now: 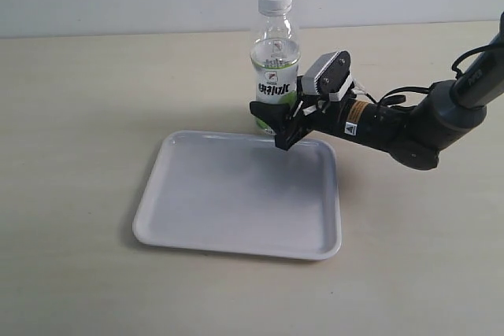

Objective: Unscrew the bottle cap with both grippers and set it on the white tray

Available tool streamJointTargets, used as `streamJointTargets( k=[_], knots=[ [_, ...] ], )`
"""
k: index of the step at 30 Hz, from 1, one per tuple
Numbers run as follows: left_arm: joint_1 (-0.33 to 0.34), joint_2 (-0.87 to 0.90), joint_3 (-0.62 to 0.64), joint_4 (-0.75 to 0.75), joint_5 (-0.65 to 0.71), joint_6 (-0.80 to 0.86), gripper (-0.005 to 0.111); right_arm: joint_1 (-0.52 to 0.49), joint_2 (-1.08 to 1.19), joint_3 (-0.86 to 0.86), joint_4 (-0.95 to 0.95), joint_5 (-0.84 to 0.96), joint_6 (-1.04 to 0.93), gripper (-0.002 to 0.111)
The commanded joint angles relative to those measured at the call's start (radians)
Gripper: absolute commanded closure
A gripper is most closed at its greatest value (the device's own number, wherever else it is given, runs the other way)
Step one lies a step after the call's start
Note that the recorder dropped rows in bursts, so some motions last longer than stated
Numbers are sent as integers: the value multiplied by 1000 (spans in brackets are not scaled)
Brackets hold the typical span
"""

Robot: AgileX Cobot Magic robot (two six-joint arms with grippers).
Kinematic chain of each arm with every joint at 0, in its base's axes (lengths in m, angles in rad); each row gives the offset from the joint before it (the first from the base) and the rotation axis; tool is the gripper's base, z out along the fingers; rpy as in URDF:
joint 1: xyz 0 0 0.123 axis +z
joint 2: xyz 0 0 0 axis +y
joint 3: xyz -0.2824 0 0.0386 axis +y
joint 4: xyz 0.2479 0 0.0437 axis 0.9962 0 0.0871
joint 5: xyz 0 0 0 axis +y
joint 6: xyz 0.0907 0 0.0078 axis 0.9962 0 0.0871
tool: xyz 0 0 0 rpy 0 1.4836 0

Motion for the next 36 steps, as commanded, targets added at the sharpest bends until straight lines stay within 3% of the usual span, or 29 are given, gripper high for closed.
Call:
streamJointTargets(
  k=[1,2,3,5,9,12,14,15,16,21,24,27,31,36],
  knots=[
    [0,212,-229,617,-28,-359,107,1,-5,-8,11,15,-14,108],
    [0,272,-302,722,15,-361,107,1,-5,-8,11,22,-14,108],
    [0,294,-324,722,55,-352,107,1,-5,-8,13,25,-14,108],
    [0,334,-385,722,261,-220,107,1,-5,-8,14,27,-14,108],
    [0,394,-414,702,635,346,107,1,-5,-8,14,31,-14,108],
    [-29,451,-414,555,908,811,107,1,-5,-8,14,31,-14,108],
    [-71,476,-440,273,1017,1158,107,1,-5,-8,14,31,-14,108],
    [-97,478,-478,-7,1030,1380,107,1,-5,-8,12,31,-10,108],
    [-108,478,-501,-152,1035,1517,107,1,-5,-8,12,31,-10,108],
    [-146,478,-667,-985,1079,2041,107,1,-5,-12,9,31,-13,108],
    [-153,478,-752,-1347,1096,2233,107,1,-5,-12,-1,31,-41,108],
    [-155,493,-833,-1566,1151,2299,107,1,-5,-12,-17,33,-41,108],
    [-163,556,-975,-1580,1306,2227,107,1,-5,-12,-32,33,-41,108],
    [-163,654,-1083,-1568,1389,2115,107,1,-5,-12,-32,33,-41,108]
  ],
)
